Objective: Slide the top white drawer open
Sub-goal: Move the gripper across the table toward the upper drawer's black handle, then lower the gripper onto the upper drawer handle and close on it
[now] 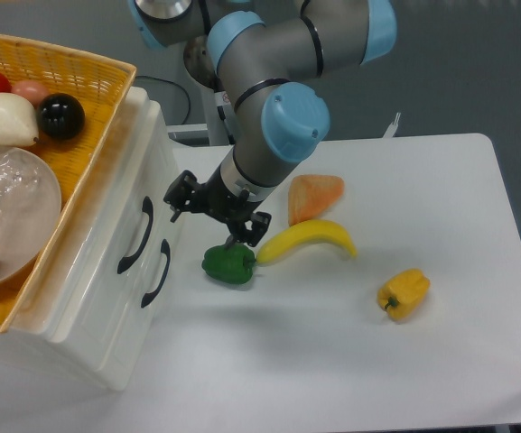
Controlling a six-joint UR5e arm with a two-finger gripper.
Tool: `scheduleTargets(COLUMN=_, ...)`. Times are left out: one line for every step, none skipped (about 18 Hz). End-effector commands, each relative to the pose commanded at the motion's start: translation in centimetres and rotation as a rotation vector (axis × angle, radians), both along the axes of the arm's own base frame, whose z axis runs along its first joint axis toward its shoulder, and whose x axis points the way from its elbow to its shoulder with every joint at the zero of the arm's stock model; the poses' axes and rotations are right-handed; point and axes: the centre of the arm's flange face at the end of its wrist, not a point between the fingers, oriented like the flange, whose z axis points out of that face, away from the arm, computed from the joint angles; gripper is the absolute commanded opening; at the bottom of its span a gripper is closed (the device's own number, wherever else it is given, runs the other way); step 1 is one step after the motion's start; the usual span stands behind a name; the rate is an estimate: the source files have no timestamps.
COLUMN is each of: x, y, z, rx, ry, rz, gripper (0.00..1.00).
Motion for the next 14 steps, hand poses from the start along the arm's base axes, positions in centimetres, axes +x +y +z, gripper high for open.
scheduleTargets(x=0.0, y=0.0, z=-0.1, rx=0.001, ry=-0.003, rz=0.001, gripper=1.0)
scheduleTargets(x=0.1, y=0.1, z=-0.1, rx=0.001, ry=-0.003, rz=-0.001, gripper=1.0)
scheduleTargets(x=0.1, y=0.1, z=0.0, rx=0.006, ry=-0.005, rz=0.0, gripper=1.0)
scheduleTargets(x=0.3, y=0.3, z=0.0, rx=0.008, ry=-0.007, rz=-0.004, gripper=1.0)
scheduleTargets(x=0.6, y=0.5, z=-0.1, rx=0.006, ry=-0.009, rz=-0.009, gripper=1.0)
scheduleTargets(x=0.7, y=0.6, z=-0.2, rx=0.006, ry=-0.011, rz=-0.01, gripper=1.0)
scheduleTargets(x=0.8, y=0.6, z=-0.3, rx=0.006, ry=-0.011, rz=-0.012, gripper=1.0)
scheduleTargets(x=0.8, y=0.6, z=-0.3, rx=0.005, ry=-0.012, rz=-0.012, gripper=1.0)
scheduleTargets(x=1.0, y=0.8, z=-0.3, rx=0.004, ry=-0.013, rz=-0.014, gripper=1.0)
scheduleTargets(x=1.5, y=1.1, z=-0.4, rx=-0.001, ry=-0.014, rz=-0.017, gripper=1.0)
scheduleTargets(x=1.7, y=1.3, z=-0.5, rx=-0.004, ry=-0.015, rz=-0.015, gripper=1.0)
scheduleTargets(x=1.8, y=1.4, z=-0.5, rx=-0.004, ry=-0.014, rz=-0.013, gripper=0.99)
scheduleTargets(x=1.8, y=1.4, z=-0.6, rx=-0.005, ry=-0.015, rz=-0.011, gripper=0.99)
scheduleTargets(x=2.0, y=1.5, z=-0.6, rx=-0.004, ry=-0.014, rz=-0.015, gripper=0.98)
